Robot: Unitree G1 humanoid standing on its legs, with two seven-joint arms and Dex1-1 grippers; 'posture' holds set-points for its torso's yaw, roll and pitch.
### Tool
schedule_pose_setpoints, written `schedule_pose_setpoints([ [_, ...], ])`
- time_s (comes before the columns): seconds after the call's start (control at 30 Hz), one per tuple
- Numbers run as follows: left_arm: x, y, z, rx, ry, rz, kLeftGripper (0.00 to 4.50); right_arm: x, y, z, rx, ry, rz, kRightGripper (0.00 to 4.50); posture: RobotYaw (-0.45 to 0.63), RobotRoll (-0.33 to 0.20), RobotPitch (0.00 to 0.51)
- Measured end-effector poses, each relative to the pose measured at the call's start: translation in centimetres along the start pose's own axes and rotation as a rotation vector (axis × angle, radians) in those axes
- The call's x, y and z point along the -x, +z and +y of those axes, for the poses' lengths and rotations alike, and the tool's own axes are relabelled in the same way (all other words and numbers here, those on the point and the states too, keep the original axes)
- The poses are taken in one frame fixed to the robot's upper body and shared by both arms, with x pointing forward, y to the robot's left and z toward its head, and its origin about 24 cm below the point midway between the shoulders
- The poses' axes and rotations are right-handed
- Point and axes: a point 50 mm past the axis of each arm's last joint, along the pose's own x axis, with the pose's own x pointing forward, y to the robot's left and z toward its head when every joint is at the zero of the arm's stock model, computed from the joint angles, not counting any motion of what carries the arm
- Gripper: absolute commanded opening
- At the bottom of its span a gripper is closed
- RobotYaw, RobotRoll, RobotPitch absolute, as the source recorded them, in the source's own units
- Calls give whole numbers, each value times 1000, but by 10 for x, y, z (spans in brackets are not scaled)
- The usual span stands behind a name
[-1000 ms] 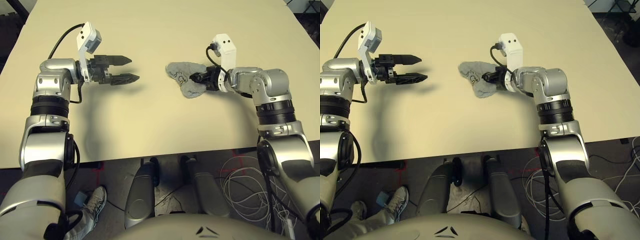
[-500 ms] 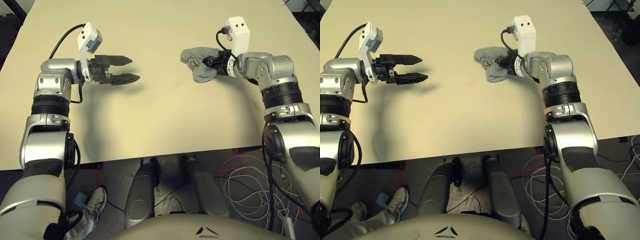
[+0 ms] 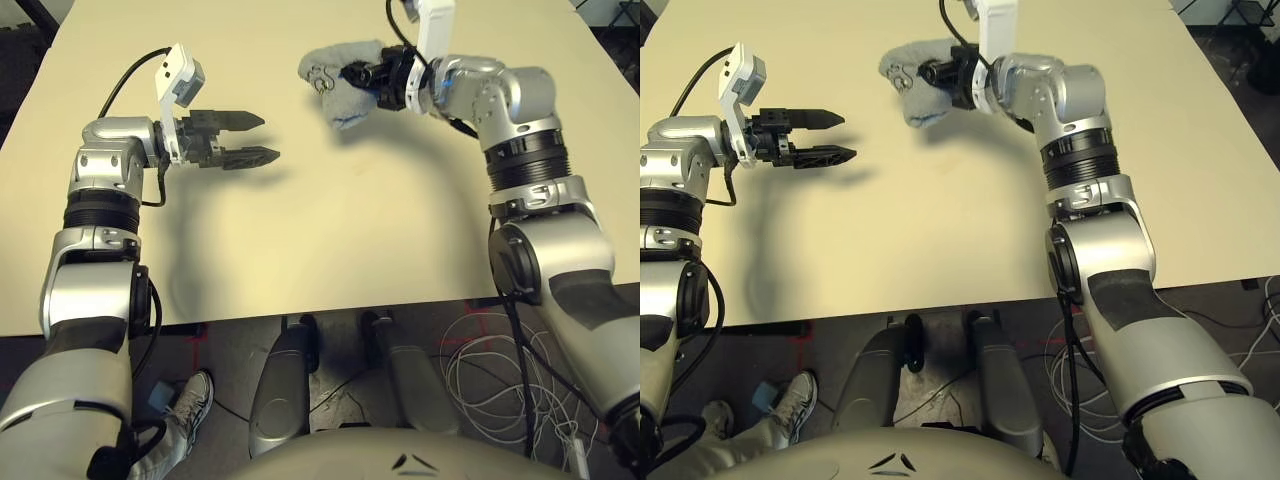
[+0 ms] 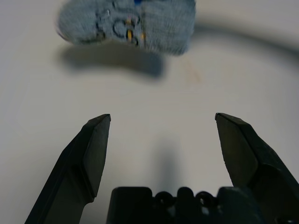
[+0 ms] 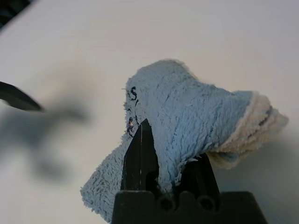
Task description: Wipe the water off the table with a rag.
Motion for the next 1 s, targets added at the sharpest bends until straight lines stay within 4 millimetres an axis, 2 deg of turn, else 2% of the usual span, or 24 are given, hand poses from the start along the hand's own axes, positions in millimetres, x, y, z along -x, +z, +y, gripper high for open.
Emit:
schedule_pose_setpoints([
  [0.13,0,0,0,1,0,1,4500,0,-22,-23,3,-101,49,143,31,0,257],
  [0.23,0,0,0,5,0,2,4500,9,-29,-41,20,-192,71,143,31,0,257],
  [0.43,1,0,0,7,2,4,4500,27,-26,-65,67,-295,79,143,31,0,259],
  [0.6,1,0,0,5,3,4,4500,55,-29,-94,97,-439,104,143,11,0,260],
  [0.7,1,0,0,5,3,4,4500,64,-28,-102,98,-490,101,143,7,0,260],
  [0.87,1,0,0,8,4,3,4500,63,-23,-98,48,-444,79,143,-1,0,259],
  [0.93,1,-1,0,11,3,3,4500,54,-11,-81,39,-347,53,143,-2,0,259],
  [1.0,-1,2,0,4,-3,-2,4500,44,4,-51,55,-208,9,143,-4,0,259],
])
